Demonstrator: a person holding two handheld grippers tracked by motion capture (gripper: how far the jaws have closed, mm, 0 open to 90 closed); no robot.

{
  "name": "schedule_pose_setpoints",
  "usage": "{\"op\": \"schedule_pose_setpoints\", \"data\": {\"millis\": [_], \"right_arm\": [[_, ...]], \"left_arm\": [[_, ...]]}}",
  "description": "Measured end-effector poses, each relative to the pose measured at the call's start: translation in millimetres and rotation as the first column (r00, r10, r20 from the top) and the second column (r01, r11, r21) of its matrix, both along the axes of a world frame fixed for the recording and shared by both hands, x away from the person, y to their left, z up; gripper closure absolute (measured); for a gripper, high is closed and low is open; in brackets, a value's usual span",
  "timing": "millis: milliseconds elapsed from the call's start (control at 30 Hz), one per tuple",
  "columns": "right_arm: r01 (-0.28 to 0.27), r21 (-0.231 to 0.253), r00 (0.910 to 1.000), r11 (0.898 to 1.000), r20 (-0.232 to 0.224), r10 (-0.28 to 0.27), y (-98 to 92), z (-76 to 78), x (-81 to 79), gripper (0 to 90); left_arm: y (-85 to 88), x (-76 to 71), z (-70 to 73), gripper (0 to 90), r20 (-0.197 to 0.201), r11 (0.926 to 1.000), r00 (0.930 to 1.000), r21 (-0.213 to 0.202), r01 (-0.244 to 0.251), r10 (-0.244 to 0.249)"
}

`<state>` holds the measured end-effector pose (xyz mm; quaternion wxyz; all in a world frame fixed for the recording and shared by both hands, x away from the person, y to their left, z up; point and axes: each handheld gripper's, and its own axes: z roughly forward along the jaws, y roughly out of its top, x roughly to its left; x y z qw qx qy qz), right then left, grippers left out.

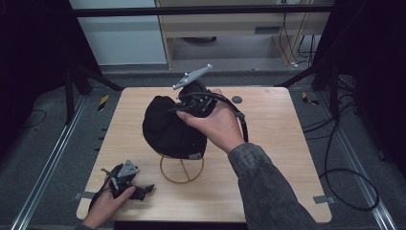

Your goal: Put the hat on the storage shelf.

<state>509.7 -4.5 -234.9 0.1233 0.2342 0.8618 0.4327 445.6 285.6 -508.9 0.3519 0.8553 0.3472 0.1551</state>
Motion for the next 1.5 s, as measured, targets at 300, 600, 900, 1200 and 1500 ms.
{"op": "schedule_pose_setpoints", "data": {"millis": [300,600,900,1200,1500], "right_arm": [[-0.005,-0.021,0.9999,1.000,-0.015,0.005,4.7,-6.3,0.6,76.2],[-0.006,-0.030,0.9998,1.000,-0.021,0.005,3.2,-12.5,0.1,76.2],[-0.014,-0.042,0.9996,0.999,-0.024,0.013,1.8,-15.3,-2.2,75.3],[-0.021,-0.051,0.9996,0.998,-0.020,0.020,3.5,-17.4,-4.5,73.6],[-0.023,-0.063,0.9997,0.998,-0.014,0.022,4.9,-18.0,-7.3,70.4]], "left_arm": [[0.0,0.0,0.0,0.0,0.000,1.0000,1.0000,0.001,0.000,0.000],[0.1,0.0,0.0,0.0,0.000,1.0000,1.0000,0.000,0.001,-0.001],[0.1,0.0,0.1,0.0,-0.001,1.0000,1.0000,0.000,0.001,-0.001],[0.1,0.0,0.1,0.0,-0.001,1.0000,1.0000,0.000,0.001,-0.001],[0.1,0.0,0.1,0.0,-0.001,1.0000,1.0000,0.000,0.001,-0.001]]}}
